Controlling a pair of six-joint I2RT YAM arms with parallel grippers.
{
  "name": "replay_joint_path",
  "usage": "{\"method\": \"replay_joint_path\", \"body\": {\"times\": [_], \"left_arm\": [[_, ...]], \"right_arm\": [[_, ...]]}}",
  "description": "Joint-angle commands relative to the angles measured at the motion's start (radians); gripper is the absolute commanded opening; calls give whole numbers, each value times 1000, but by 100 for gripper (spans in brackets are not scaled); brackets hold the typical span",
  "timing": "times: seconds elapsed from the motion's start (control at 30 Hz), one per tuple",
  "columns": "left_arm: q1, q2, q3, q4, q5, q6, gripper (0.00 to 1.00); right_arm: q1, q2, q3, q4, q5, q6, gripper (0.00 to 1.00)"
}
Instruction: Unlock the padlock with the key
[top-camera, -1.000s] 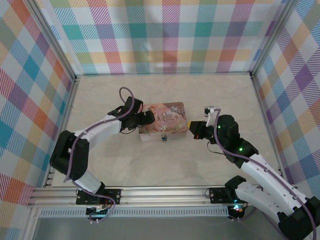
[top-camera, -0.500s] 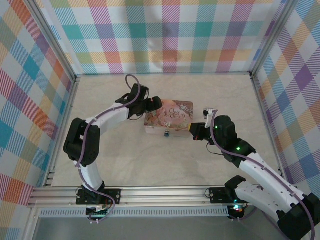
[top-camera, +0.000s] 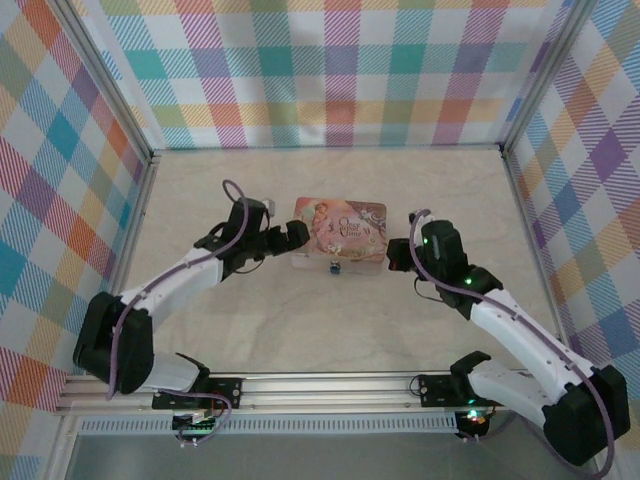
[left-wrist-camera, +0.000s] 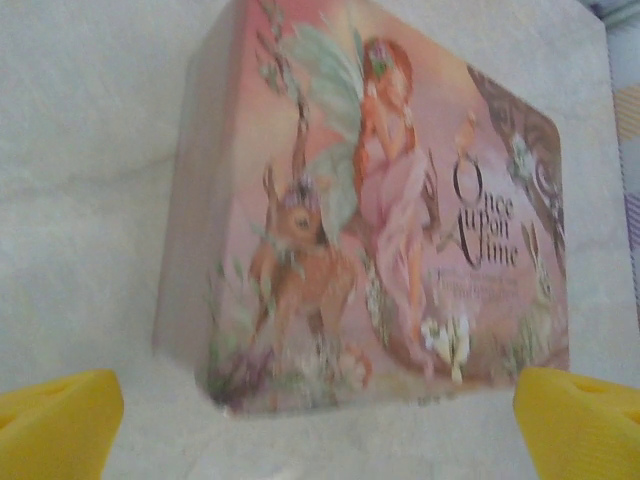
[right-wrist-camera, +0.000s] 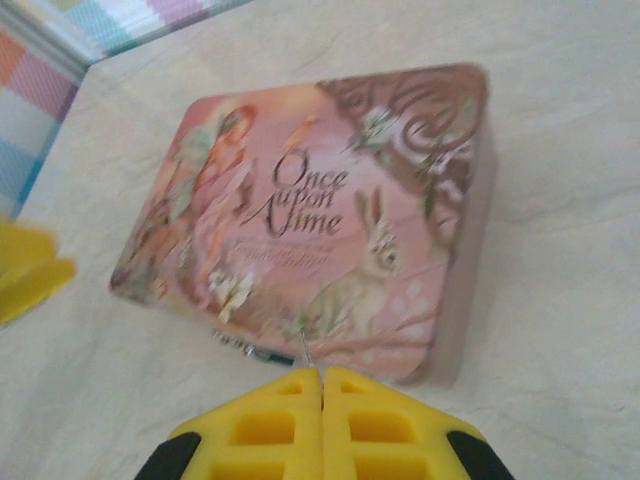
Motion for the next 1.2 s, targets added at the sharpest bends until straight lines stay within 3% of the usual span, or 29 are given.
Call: {"method": "replay_joint_path", "body": {"times": [0.0,0.1,0.2,0.27,0.43,0.7,0.93,1.17], "left_arm": [[-57,-76,-99,105,59,24,100],[-111,-127,-239,266,15,-14,100],[-190,-164,-437,615,-83,-16,100],[-230,-162,-498,736,-126,26,100],[-274,-53,-460,780,-86,124,100],[-300,178,-390,945,-75,147,100],[-332,317,-326,999,-121,172,100],[-360,409,-275,1032,-176,186,99]], "right_arm": [[-48,64,77,17,39,-43,0],[-78,138,111,46,48,-52,0],[-95,205,140,76,67,-55,0],[-104,250,161,90,80,-55,0],[-121,358,203,114,108,-54,0],[-135,458,232,150,141,-30,0],[-141,528,265,137,200,-19,0],[-140,577,272,154,174,-5,0]]}}
